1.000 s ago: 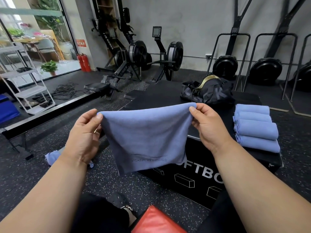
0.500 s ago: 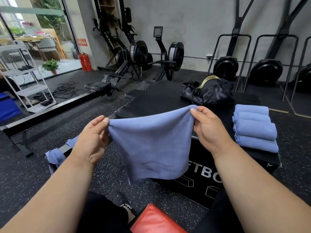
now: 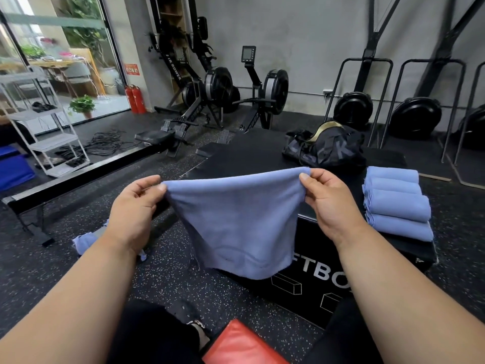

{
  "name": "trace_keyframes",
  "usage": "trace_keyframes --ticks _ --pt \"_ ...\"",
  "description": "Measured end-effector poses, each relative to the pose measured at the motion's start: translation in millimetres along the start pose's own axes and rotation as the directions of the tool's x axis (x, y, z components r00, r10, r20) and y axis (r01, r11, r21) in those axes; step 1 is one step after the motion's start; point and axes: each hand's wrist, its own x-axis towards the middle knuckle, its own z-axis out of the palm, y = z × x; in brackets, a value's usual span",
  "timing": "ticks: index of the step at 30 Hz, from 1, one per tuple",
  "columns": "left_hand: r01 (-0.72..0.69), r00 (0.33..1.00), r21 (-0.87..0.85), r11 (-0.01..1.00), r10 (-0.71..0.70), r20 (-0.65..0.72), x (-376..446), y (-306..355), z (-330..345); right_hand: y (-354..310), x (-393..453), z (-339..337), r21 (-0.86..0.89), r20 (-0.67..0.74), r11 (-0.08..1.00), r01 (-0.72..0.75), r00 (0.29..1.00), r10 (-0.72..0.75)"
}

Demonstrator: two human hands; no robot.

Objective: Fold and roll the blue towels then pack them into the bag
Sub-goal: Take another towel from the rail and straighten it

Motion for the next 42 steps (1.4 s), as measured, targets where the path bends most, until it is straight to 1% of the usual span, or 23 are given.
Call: trace_keyframes --ticks 4,10,15,21,25,29,32,35,38,42 --pt "-0.067 0.997 0.045 0.997 0.069 -0.027 4 5 9 2 -2 -6 -0.036 -0.038 0.999 0.01 0.999 -0.012" --pt "0.037 0.999 -0.086 0.996 -0.039 -0.02 8 11 23 2 -5 -7 -0.102 -0.065 0.994 0.046 0.996 -0.053" --pt "0.12 0.993 -0.207 0.971 -0.115 0.037 10 12 18 3 -5 -10 -0.144 -0.083 0.987 0.068 0.993 -0.08" --pt "0.109 0.994 -0.178 0.978 -0.113 -0.011 4 4 23 11 -3 -7 -0.111 -0.119 0.994 -0.005 0.993 -0.008" --pt "0.138 0.99 -0.144 0.98 -0.137 0.019 -5 -5 29 19 -2 -8 -0.096 -0.162 0.994 -0.051 0.986 0.034" --pt "0.163 0.986 -0.101 0.981 -0.158 0.05 -12 -15 31 23 -4 -9 -0.136 -0.175 0.987 -0.089 0.982 0.064" --pt "0.153 0.988 -0.086 0.984 -0.151 0.031 -17 -17 35 23 -8 -6 -0.159 -0.155 0.983 -0.087 0.986 0.063" --pt "0.159 0.987 -0.102 0.982 -0.155 0.046 -24 -17 45 19 -15 3 -0.207 -0.106 0.977 -0.058 0.994 0.037" --pt "0.201 0.977 -0.12 0.972 -0.19 0.094 -34 -16 61 15 -25 18 -0.249 -0.028 0.968 -0.043 0.999 0.037" --pt "0.255 0.96 -0.131 0.958 -0.235 0.15 -48 -17 81 10 -44 40 -0.271 0.104 0.961 -0.055 0.991 0.086"
